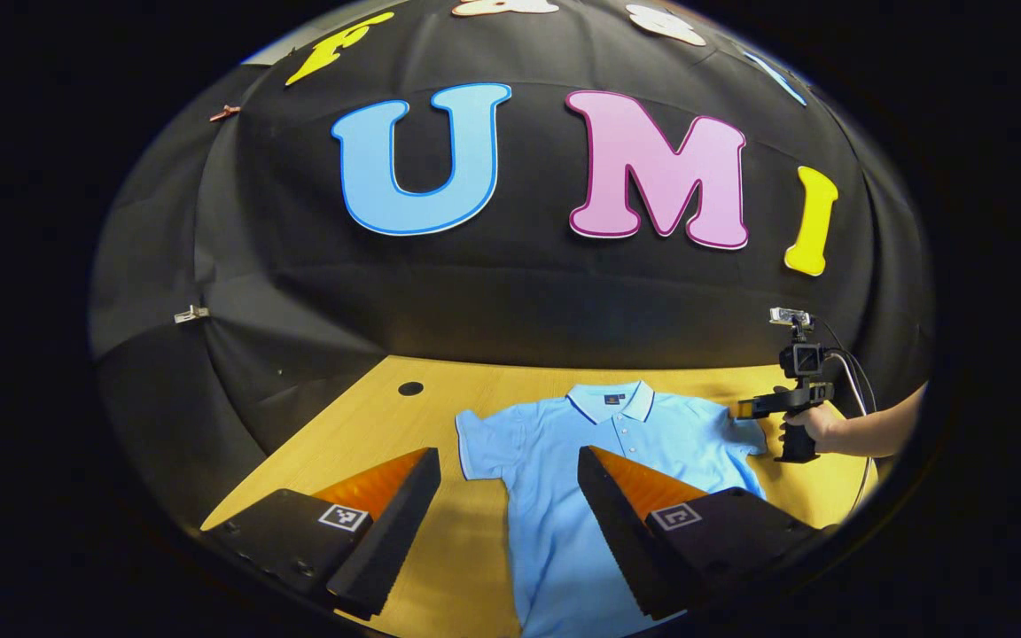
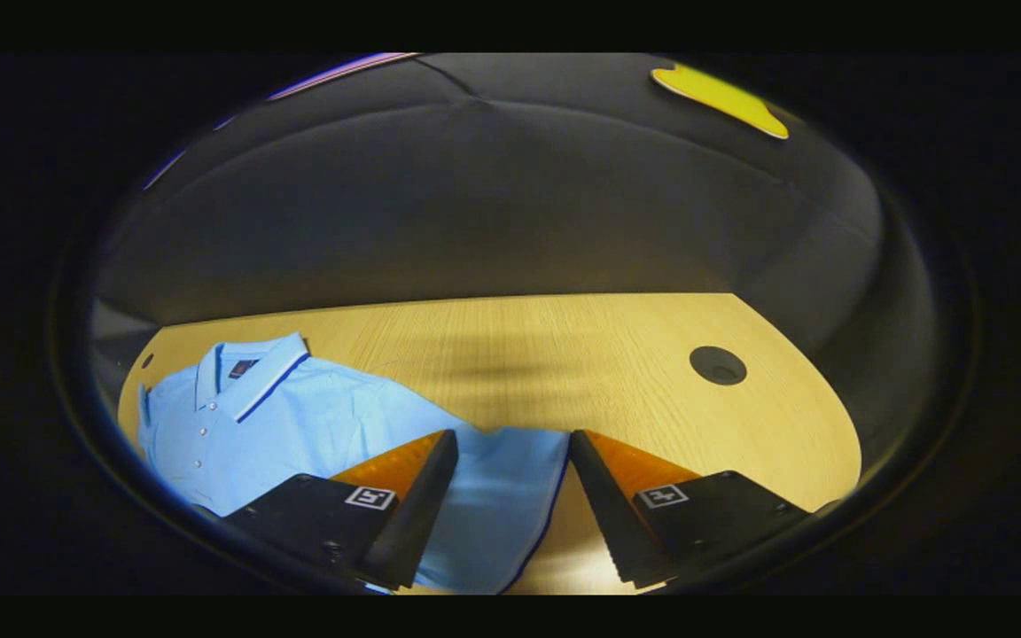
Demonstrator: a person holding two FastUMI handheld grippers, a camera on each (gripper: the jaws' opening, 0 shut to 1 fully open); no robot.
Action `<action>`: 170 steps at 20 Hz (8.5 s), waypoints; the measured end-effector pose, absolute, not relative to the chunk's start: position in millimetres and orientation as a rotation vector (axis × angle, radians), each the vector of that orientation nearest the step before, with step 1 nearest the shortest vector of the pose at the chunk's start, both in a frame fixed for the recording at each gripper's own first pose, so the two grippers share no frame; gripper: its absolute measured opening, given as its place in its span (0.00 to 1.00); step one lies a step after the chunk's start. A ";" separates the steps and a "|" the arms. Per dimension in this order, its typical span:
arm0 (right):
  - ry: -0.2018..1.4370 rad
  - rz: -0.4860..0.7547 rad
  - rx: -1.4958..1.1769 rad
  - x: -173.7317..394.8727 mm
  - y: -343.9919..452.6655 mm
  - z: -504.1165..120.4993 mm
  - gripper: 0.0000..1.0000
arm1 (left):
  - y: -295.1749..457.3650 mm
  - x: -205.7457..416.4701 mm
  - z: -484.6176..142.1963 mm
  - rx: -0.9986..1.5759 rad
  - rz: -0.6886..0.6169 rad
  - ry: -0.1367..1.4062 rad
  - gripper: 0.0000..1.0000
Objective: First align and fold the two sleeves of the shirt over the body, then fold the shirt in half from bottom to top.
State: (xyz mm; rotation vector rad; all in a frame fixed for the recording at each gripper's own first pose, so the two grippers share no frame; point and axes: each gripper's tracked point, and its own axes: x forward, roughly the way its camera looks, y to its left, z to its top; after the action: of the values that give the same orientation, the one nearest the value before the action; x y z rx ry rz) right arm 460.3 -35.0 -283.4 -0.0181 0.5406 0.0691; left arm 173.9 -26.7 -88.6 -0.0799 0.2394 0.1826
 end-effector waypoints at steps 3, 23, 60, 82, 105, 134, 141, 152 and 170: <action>0.522 0.083 -0.047 461.8 -28.3 -282.9 0.35 | -27.1 172.2 -94.6 -0.084 0.191 0.249 1.00; 0.327 0.291 -0.256 415.2 116.7 -201.0 0.08 | 15.4 148.0 -115.7 -0.169 0.295 0.258 1.00; 0.332 0.219 -0.061 248.3 17.6 -202.6 0.98 | 85.8 458.5 -262.8 -0.128 0.202 0.476 0.64; 0.366 0.180 -0.036 195.6 2.9 -226.5 0.98 | -177.4 431.9 -162.3 -0.070 -0.188 0.332 0.61; 0.581 0.186 -0.015 20.7 24.8 -294.3 0.98 | -105.5 73.7 -278.3 -0.119 -0.040 0.574 0.99; 0.712 0.421 -0.036 20.6 57.7 -323.9 0.05 | -149.4 74.6 -309.3 -0.169 -0.121 0.715 0.06; 0.661 0.460 -0.021 45.6 65.7 -283.9 0.02 | -155.0 80.5 -263.6 -0.137 -0.130 0.692 0.06; 0.406 0.462 0.039 189.0 106.5 -188.9 0.05 | -120.4 224.8 -160.0 -0.178 -0.089 0.497 0.06; 0.201 0.418 0.002 466.4 168.3 -152.5 0.05 | -79.8 511.5 -139.0 -0.096 -0.129 0.360 0.06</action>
State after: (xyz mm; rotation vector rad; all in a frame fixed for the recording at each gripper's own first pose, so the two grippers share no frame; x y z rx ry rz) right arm 466.4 168.3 -152.5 0.0016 0.2008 0.4184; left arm 511.5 -79.8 -139.0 -0.0958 0.3597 -0.1290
